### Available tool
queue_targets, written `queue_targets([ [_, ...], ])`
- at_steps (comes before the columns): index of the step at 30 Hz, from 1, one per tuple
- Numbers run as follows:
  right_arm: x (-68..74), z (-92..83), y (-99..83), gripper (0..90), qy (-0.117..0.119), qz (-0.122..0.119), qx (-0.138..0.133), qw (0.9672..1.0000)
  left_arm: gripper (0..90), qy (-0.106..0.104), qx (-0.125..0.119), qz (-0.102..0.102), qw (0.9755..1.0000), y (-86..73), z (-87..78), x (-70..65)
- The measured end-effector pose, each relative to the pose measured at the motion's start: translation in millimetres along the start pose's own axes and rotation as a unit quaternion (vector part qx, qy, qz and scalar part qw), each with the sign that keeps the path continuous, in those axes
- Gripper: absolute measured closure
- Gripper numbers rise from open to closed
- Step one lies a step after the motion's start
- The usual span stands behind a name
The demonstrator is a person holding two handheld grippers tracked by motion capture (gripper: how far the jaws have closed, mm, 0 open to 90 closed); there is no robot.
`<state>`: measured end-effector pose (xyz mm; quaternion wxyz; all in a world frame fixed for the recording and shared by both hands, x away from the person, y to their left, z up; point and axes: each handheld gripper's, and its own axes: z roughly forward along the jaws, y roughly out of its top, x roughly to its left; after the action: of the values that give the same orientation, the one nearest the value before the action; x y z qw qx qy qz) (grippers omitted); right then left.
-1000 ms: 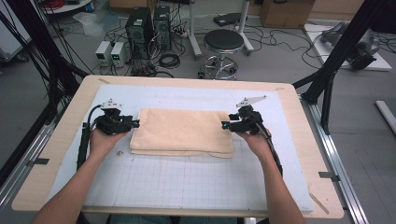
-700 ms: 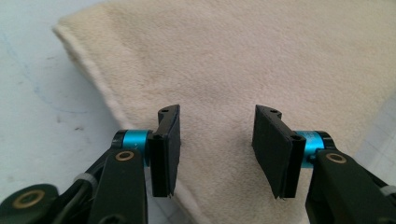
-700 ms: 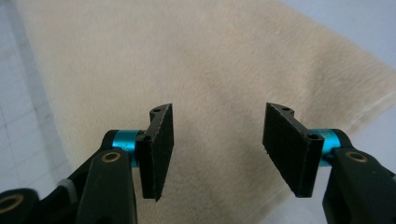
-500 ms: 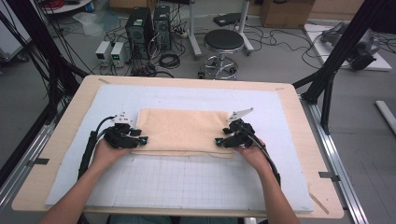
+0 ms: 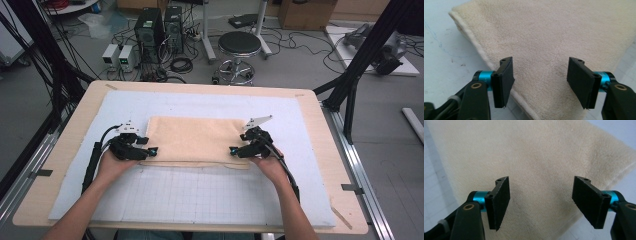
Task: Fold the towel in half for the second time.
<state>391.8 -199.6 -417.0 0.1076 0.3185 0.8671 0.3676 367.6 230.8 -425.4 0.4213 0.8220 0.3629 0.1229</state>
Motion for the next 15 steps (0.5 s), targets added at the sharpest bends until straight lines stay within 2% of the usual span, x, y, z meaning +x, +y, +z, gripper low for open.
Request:
queue_targets([
  [7,3.0,-11.0,2.1,18.2,-0.008,0.014,-0.023,0.9996,17.1,-0.003,-0.005,-0.008,0.9999,2.3,-6.3,-6.6],
  [12,6.9,-23.8,3.1,13.9,-0.011,0.023,-0.043,0.9988,13.0,-0.007,-0.006,-0.004,1.0000,2.6,-15.5,-10.5],
  [15,7.9,-30.4,3.1,12.7,-0.016,0.020,-0.048,0.9985,12.8,-0.004,-0.012,0.002,0.9999,4.0,-22.5,-13.5],
])
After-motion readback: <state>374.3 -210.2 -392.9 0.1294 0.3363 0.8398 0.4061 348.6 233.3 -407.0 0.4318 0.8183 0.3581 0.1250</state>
